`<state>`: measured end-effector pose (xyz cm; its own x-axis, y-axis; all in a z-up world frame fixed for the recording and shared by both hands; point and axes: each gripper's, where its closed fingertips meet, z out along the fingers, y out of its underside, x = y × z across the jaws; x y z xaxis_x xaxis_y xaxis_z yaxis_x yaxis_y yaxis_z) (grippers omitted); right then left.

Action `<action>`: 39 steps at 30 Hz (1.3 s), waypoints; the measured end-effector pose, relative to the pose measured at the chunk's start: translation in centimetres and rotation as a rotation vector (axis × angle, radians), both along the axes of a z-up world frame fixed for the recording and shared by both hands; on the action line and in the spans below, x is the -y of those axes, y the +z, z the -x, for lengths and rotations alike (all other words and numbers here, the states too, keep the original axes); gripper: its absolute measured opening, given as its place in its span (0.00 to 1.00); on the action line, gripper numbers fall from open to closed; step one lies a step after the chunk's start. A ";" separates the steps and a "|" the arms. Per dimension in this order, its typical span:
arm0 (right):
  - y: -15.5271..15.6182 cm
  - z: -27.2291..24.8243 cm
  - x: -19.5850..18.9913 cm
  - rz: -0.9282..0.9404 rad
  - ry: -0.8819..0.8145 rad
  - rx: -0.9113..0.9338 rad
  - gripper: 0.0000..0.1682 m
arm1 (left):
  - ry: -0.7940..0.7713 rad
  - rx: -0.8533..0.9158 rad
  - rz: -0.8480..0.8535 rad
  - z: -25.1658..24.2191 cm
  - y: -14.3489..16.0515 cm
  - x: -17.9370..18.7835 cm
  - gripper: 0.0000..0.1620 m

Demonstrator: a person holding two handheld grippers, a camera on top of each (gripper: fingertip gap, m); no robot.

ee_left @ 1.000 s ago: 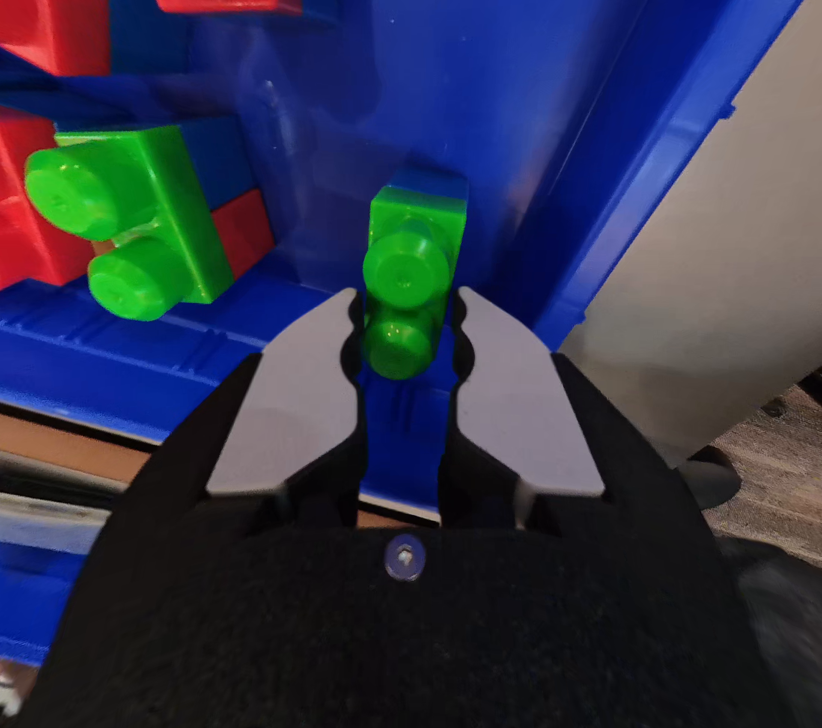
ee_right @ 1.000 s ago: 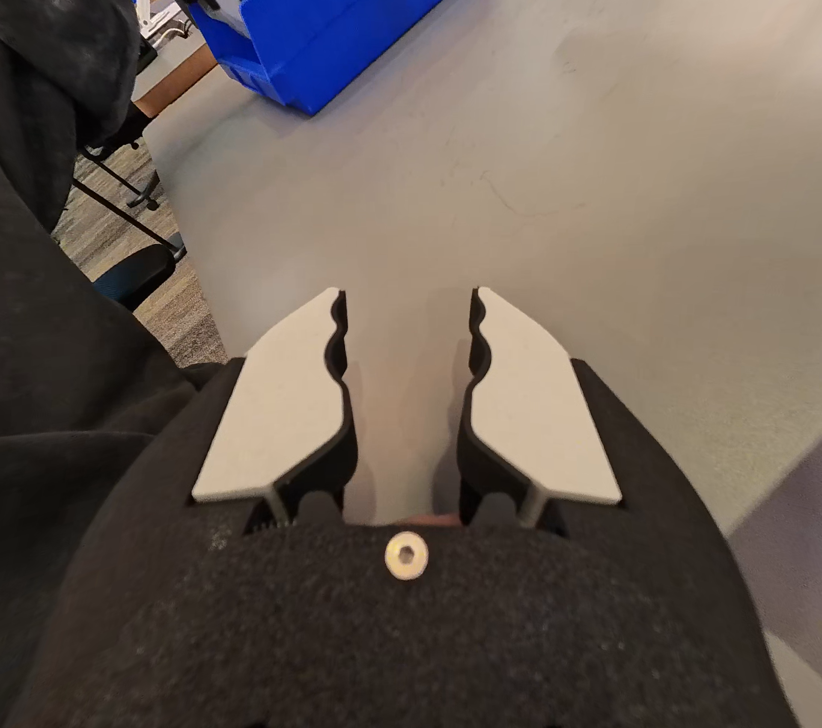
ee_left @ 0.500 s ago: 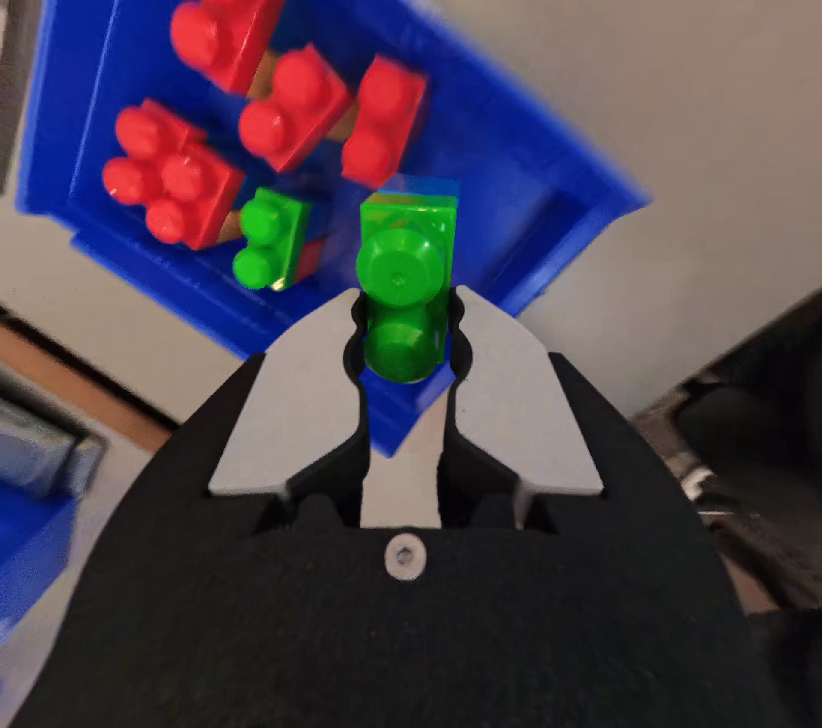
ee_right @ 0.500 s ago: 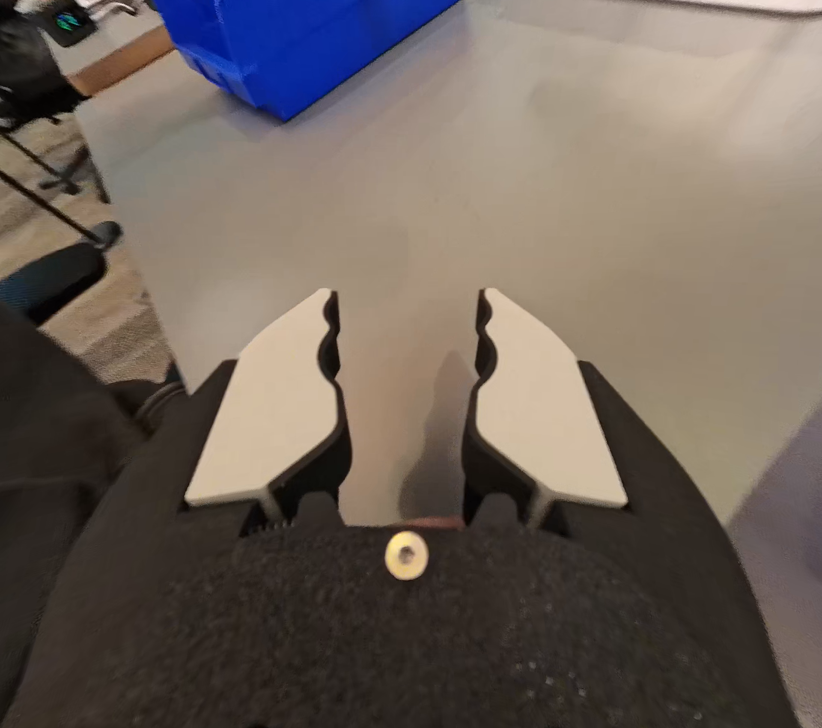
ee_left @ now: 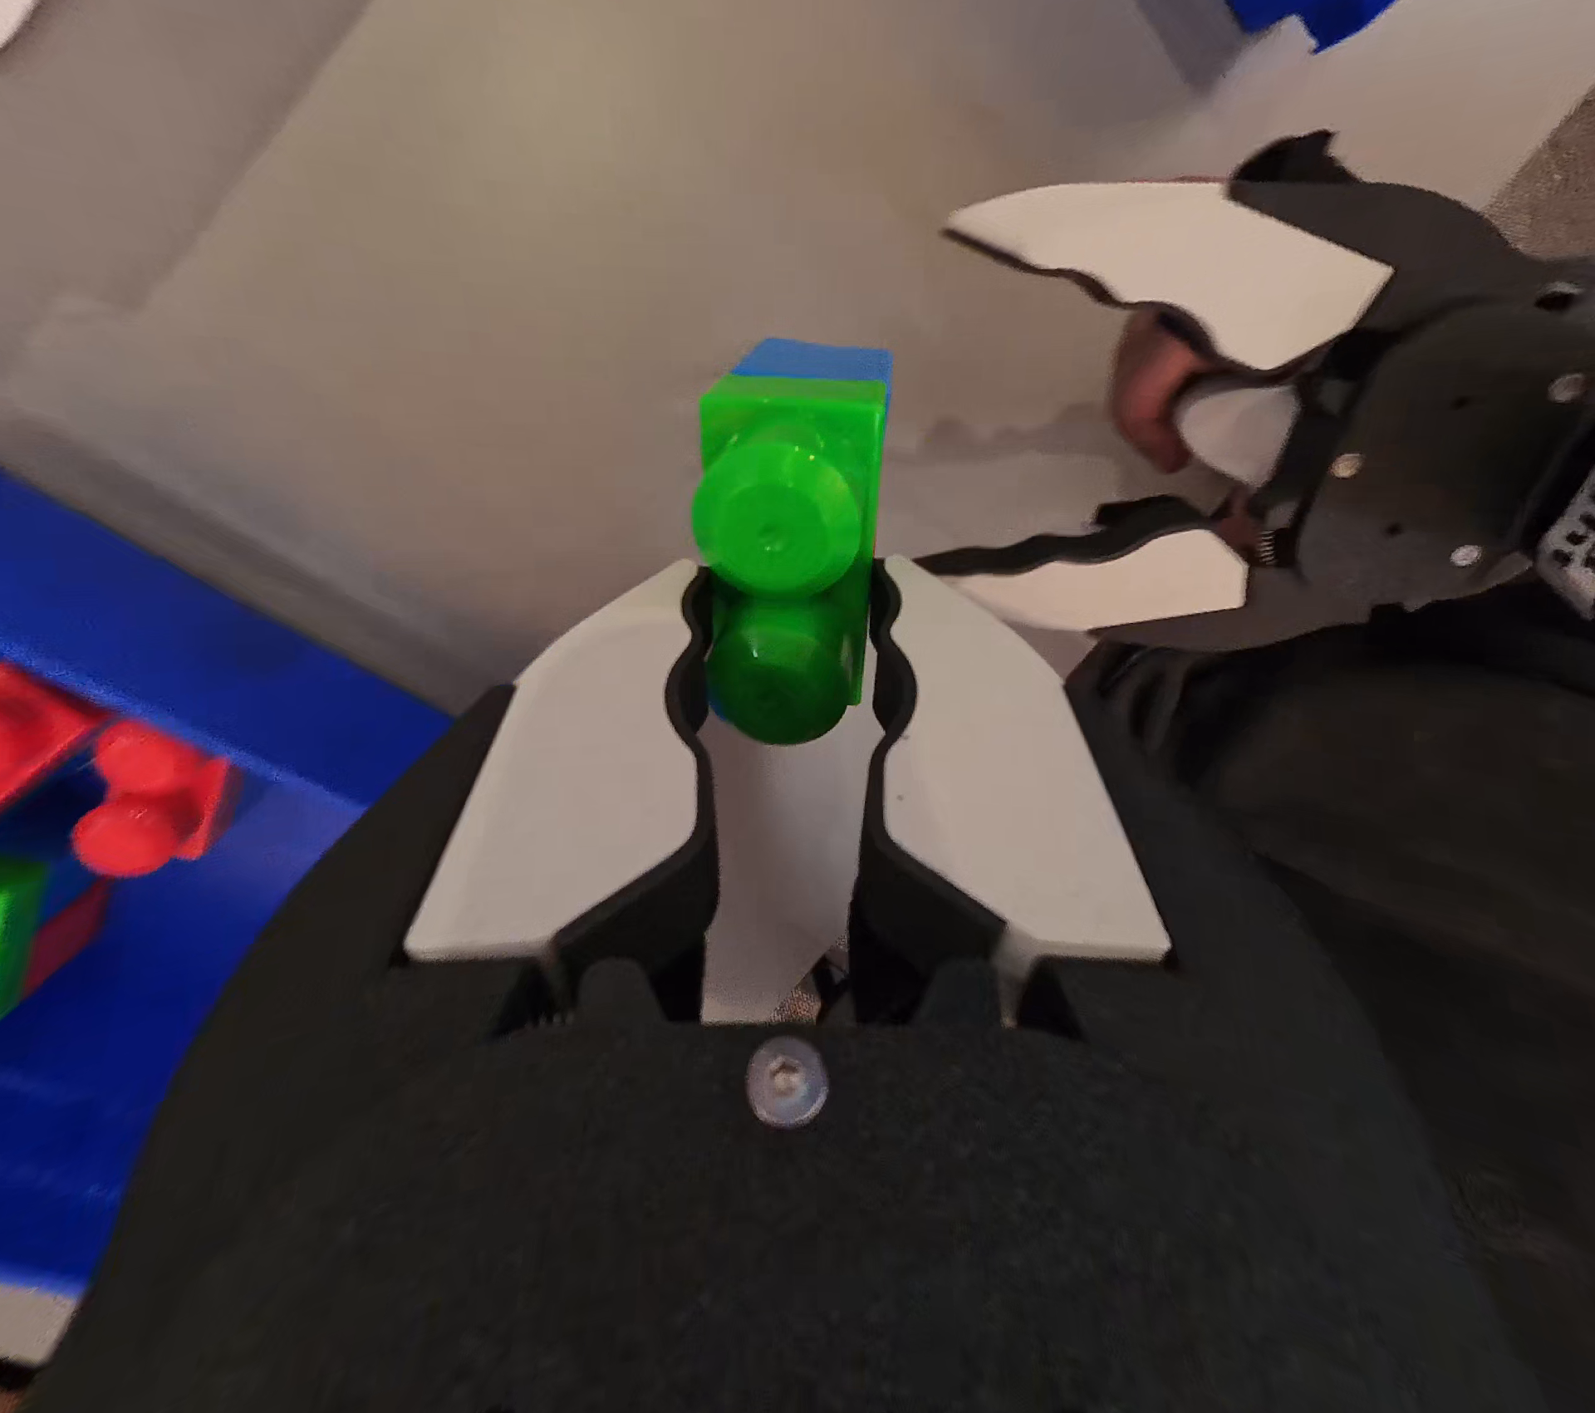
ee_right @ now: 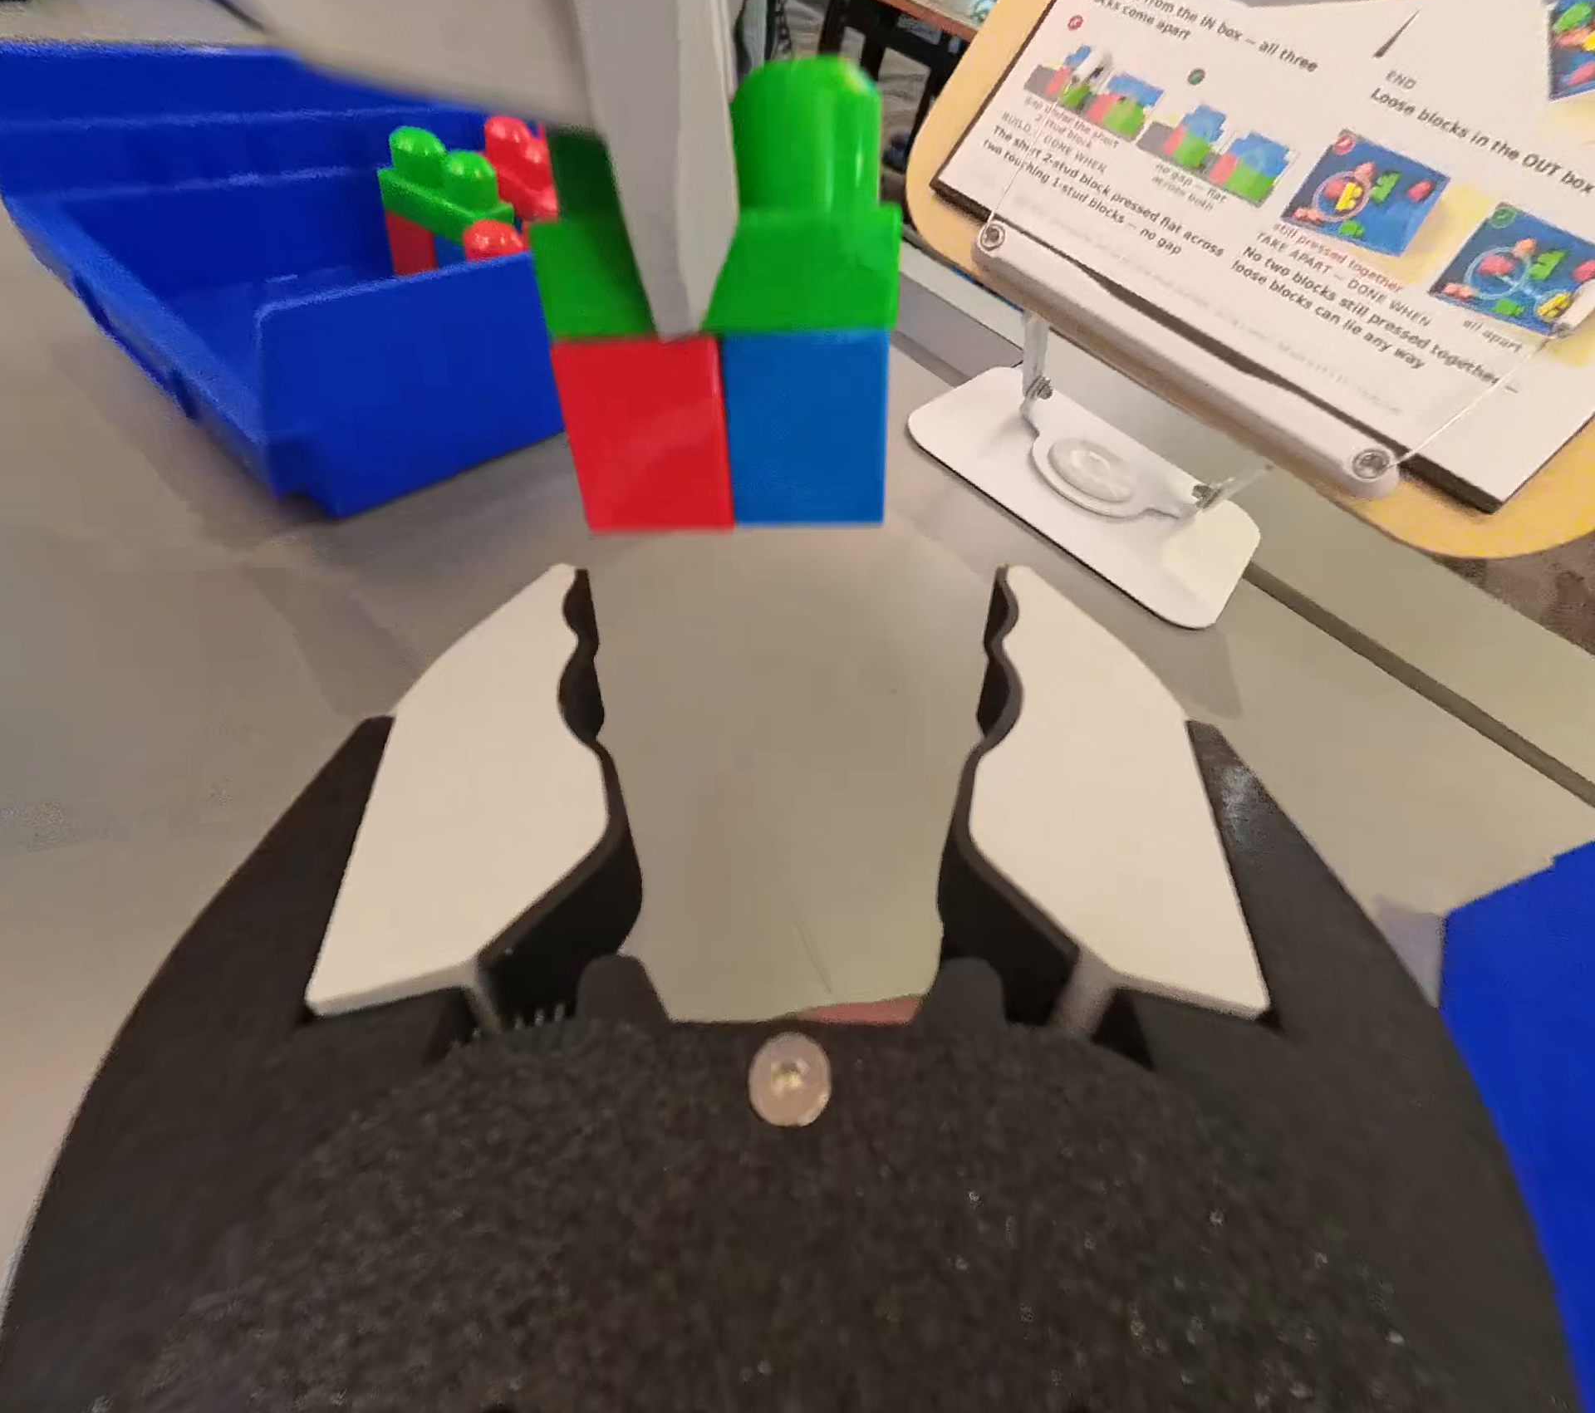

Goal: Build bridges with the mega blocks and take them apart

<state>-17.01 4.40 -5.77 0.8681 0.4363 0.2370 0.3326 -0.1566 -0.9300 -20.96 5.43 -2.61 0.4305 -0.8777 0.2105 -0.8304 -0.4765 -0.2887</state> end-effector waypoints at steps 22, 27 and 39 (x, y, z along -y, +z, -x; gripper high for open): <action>-7.4 -1.6 -0.8 0.214 0.052 0.162 0.54 | -0.026 0.185 0.108 -1.0 2.5 -0.3 0.21; -6.1 -2.9 -0.5 0.208 0.026 0.136 0.54 | -0.003 0.262 0.076 0.8 4.3 -0.5 0.21; -3.7 -8.4 8.6 0.193 -0.026 -0.104 0.52 | 0.112 0.776 -0.251 0.1 -4.4 10.5 0.21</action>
